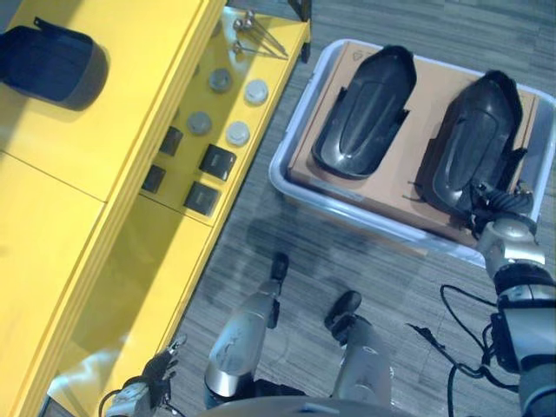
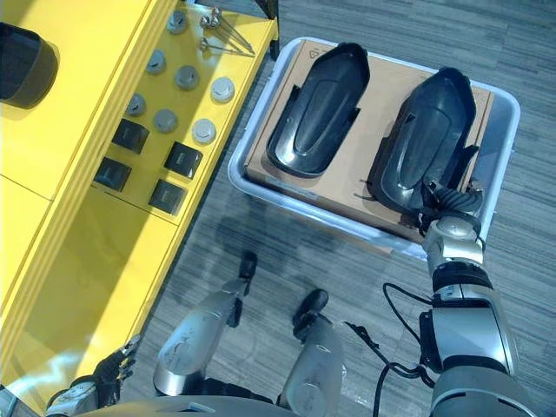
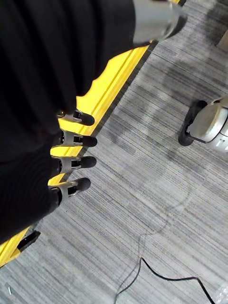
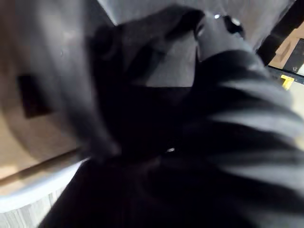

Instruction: Move parts from the plastic box to the shelf.

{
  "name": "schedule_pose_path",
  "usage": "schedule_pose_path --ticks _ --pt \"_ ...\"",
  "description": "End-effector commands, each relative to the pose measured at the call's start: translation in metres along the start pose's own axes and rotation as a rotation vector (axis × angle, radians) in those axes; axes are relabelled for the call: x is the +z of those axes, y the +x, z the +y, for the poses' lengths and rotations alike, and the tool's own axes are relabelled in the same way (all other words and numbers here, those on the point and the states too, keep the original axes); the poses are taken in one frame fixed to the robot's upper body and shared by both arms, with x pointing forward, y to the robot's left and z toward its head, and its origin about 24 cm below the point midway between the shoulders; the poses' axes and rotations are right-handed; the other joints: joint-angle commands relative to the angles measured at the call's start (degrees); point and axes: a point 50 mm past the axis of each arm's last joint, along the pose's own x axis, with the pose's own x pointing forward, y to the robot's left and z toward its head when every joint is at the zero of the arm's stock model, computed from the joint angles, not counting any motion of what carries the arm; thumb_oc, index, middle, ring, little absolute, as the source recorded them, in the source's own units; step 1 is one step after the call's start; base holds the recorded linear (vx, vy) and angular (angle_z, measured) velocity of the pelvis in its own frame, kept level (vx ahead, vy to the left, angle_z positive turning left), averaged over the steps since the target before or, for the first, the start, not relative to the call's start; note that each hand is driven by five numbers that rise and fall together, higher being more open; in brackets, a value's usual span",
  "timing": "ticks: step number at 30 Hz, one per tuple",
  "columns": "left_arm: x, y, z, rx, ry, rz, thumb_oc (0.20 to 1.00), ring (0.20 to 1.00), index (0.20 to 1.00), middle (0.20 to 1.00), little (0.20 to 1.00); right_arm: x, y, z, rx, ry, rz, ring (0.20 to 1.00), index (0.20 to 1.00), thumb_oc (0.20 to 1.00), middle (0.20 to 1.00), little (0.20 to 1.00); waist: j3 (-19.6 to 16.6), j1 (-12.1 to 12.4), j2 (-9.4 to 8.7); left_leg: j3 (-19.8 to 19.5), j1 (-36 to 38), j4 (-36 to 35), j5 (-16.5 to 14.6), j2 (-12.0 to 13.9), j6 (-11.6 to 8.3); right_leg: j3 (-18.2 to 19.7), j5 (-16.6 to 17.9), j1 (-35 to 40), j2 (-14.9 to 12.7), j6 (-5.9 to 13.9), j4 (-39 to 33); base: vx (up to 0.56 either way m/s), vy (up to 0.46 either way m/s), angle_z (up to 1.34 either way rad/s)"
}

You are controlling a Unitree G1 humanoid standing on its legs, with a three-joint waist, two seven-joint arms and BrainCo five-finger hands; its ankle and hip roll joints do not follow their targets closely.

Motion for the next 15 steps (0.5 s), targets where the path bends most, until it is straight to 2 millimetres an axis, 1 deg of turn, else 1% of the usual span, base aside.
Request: schedule_pose_path --ticks 1,6,10,12,13,15 --pt "-0.008 -0.005 0.015 0.037 0.015 0.031 1.000 1.000 1.000 1.000 1.000 -0.030 -0.003 -0.005 -0.004 -0.067 0.090 0.200 0.200 0.200 0.200 0.200 -1.0 0.9 -0.76 -0.1 -4.2 6.5 -5.9 1.7 -2.84 1.3 4.1 2.9 -0.4 4.13 -8.2 -0.01 -0.005 0.05" --pt "-0.002 -0.003 0.012 0.024 0.011 0.010 1.000 1.000 1.000 1.000 1.000 -0.044 -0.004 -0.011 -0.036 -0.044 0.139 0.200 0.200 0.200 0.200 0.200 -0.8 0.9 -0.76 -0.1 -4.3 6.8 -6.1 1.5 -2.66 1.4 4.2 2.9 -0.4 4.25 -8.2 -0.01 -0.004 0.02" --pt "0.000 -0.003 0.012 0.018 0.013 0.004 1.000 1.000 1.000 1.000 1.000 -0.047 -0.005 -0.015 -0.061 0.002 0.134 0.200 0.200 0.200 0.200 0.200 -1.2 0.9 -0.97 0.0 -3.9 6.9 -6.4 1.5 -2.59 1.5 4.2 3.5 -0.2 4.27 -8.4 0.00 0.000 0.00" --pt "0.001 -0.003 0.011 0.018 0.016 0.002 1.000 1.000 1.000 1.000 1.000 -0.046 -0.005 -0.015 -0.071 0.027 0.122 0.200 0.200 0.200 0.200 0.200 -1.3 0.9 -1.12 0.0 -3.7 7.0 -6.4 1.5 -2.55 1.5 4.2 3.7 -0.2 4.26 -8.4 0.01 -0.016 0.00" --pt "0.000 -0.003 0.011 0.025 0.018 -0.002 1.000 1.000 1.000 1.000 1.000 -0.041 -0.005 -0.015 -0.087 0.078 0.095 0.200 0.200 0.200 0.200 0.200 -1.8 0.8 -1.50 0.0 -2.9 6.8 -6.6 1.7 -2.56 1.5 4.2 4.6 0.1 4.25 -8.9 0.01 -0.031 0.00" --pt "0.000 -0.003 0.011 0.028 0.023 -0.005 1.000 1.000 1.000 1.000 1.000 -0.038 -0.006 -0.014 -0.092 0.112 0.079 0.200 0.200 0.200 0.200 0.200 -2.2 0.8 -1.71 -0.1 -2.5 6.7 -6.7 1.8 -2.60 1.5 4.2 5.1 0.2 4.24 -9.1 0.01 -0.017 0.01"
